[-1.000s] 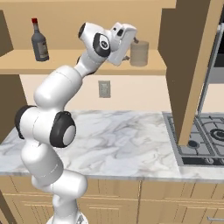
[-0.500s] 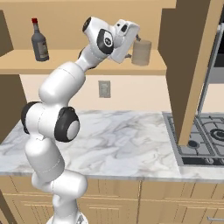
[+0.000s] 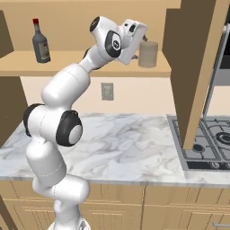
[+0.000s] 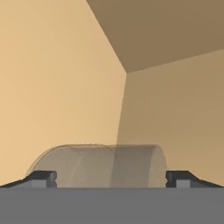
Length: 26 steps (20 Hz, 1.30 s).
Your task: There is a bowl on the dining counter. Grab a lemon wedge from the fridge and place it in the bowl. Then get the liquor bottle and glass cup from the cabinet and place them next to the bowl.
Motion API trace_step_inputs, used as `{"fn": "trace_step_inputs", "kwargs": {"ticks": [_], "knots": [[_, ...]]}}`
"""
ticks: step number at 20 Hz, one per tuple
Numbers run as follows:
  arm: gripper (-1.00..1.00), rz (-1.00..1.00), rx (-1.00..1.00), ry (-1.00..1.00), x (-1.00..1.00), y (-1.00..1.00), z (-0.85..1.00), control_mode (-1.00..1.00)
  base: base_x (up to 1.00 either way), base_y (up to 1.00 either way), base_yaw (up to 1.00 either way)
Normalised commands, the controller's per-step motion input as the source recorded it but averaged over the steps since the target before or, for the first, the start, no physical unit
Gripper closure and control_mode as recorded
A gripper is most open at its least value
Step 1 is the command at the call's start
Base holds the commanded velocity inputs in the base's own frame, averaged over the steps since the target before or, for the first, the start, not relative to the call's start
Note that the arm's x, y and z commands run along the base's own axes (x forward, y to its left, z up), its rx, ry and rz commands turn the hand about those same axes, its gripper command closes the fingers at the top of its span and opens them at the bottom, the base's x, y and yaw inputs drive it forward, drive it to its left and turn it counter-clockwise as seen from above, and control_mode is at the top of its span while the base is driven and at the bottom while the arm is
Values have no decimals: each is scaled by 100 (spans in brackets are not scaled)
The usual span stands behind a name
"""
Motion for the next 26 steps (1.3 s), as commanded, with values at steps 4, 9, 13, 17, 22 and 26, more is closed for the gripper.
{"fn": "trace_step_inputs", "kwargs": {"ticks": [4,9,13,17,22,26], "knots": [[100,3,0,0,-8,0,-14,-100,0,0,0],[100,3,0,0,-1,0,-15,-100,0,0,0],[100,3,0,0,-11,0,-13,-100,0,0,0],[100,4,0,0,-24,0,-9,-100,0,0,0],[100,1,0,0,-34,0,-7,-100,0,0,0],[100,0,0,0,-43,0,-1,-100,0,0,0]]}}
